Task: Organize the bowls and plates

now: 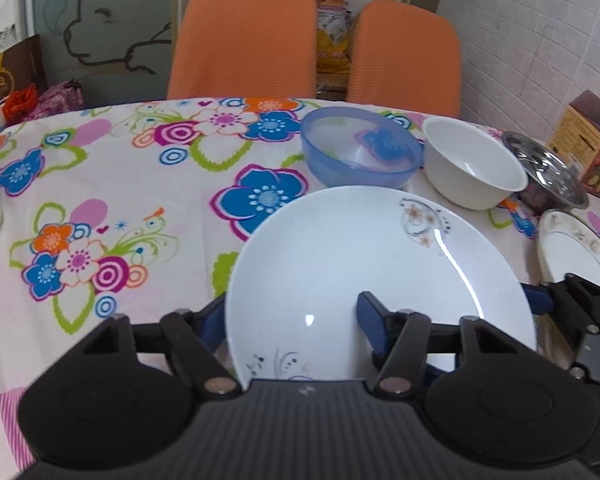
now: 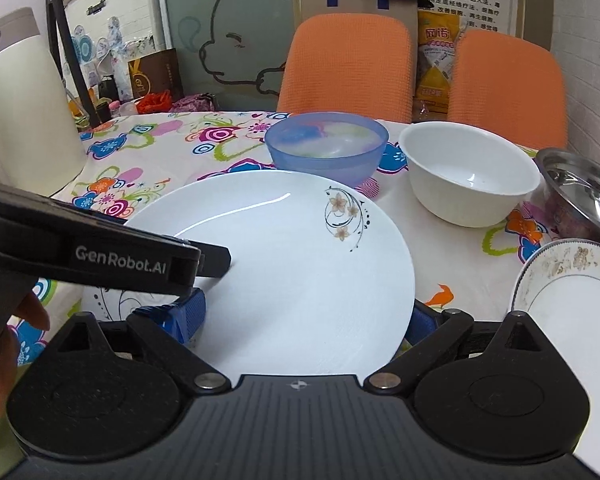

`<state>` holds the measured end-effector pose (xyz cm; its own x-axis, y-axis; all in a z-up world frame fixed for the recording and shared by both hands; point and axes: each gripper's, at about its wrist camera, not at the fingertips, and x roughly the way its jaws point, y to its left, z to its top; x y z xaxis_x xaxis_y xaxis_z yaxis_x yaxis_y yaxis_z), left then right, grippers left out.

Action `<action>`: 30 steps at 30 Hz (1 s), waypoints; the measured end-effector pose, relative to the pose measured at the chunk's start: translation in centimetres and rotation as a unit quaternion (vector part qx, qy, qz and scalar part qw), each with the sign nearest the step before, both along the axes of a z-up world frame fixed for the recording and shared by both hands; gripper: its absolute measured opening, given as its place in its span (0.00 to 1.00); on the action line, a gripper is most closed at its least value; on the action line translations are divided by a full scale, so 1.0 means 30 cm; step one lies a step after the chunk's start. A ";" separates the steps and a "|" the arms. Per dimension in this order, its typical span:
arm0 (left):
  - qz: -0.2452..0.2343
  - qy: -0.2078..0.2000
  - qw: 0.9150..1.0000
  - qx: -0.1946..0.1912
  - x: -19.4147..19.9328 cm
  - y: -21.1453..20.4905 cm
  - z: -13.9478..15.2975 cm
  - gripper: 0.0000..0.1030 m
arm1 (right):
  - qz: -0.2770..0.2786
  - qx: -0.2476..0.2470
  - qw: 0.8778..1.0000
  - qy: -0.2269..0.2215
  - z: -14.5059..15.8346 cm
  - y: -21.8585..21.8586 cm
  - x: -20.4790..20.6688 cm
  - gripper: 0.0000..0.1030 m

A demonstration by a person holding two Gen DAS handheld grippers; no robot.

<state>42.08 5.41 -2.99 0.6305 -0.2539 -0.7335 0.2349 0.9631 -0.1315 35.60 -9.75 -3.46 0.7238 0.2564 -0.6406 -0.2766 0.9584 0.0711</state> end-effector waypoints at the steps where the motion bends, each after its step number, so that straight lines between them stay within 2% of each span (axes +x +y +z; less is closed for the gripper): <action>1: 0.001 0.000 1.000 0.000 0.001 0.000 0.000 0.55 | -0.002 0.000 1.000 0.000 0.001 0.000 0.000 0.85; 10: 0.014 -0.001 1.000 0.008 0.001 -0.013 0.014 0.53 | -0.013 0.009 1.000 0.009 0.011 0.008 -0.002 0.85; 13: 0.014 -0.008 1.000 0.006 -0.006 -0.011 0.033 0.52 | -0.015 0.024 1.000 0.002 0.030 0.001 -0.010 0.85; 20: 0.017 -0.020 1.000 0.001 -0.042 -0.009 0.081 0.52 | -0.019 0.022 0.999 -0.015 0.068 0.009 -0.045 0.85; 30: 0.025 -0.045 0.999 -0.004 -0.253 0.018 0.170 0.52 | -0.018 0.025 0.999 -0.034 0.152 0.033 -0.249 0.85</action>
